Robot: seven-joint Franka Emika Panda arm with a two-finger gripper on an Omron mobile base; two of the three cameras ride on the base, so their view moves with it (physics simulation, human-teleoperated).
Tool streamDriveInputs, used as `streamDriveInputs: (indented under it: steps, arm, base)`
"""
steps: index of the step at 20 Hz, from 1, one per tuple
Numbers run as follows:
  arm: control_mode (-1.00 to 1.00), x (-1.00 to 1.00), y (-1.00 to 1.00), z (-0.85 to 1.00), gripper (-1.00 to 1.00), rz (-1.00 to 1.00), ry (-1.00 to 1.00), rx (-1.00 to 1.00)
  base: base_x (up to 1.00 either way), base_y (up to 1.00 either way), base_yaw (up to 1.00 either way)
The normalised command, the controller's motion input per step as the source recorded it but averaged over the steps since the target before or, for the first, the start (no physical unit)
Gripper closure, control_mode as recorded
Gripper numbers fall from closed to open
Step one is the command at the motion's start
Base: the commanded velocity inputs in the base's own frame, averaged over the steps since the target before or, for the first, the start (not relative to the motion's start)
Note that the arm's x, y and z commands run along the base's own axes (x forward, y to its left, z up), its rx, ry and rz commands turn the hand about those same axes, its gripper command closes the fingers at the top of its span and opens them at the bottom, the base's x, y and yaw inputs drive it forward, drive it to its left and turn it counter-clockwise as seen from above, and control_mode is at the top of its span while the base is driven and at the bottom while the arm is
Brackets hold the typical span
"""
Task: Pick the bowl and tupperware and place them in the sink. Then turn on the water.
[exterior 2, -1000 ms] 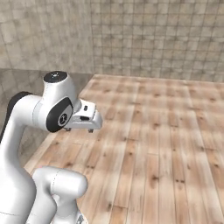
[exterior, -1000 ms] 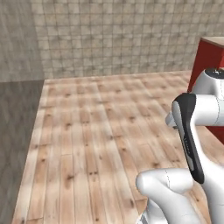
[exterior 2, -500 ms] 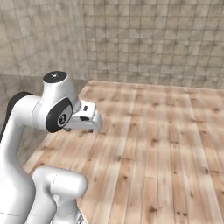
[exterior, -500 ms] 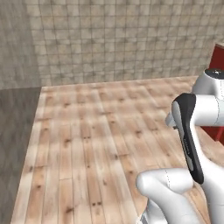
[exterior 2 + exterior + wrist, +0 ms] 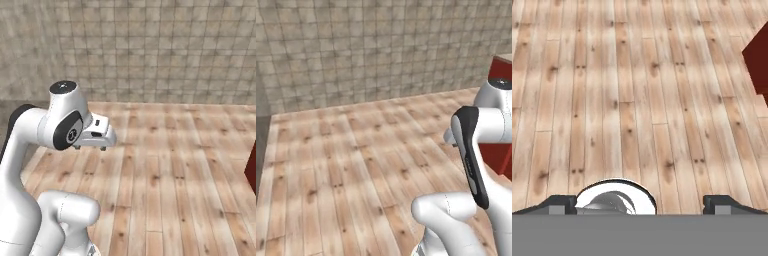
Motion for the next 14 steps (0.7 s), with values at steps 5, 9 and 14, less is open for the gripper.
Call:
streamDriveInputs:
  steps: [5,9,14]
  arm:
    - [1.0,0.0,0.0,0.0,-1.0,0.0,0.0,0.0]
    - [1.0,0.0,0.0,0.0,-1.0,0.0,0.0,0.0]
    - [1.0,0.0,0.0,0.0,-1.0,0.0,0.0,0.0]
  base:
    - [1.0,0.0,-0.42]
    - [1.0,-0.04,-0.36]
    - [1.0,-0.28,-0.37]
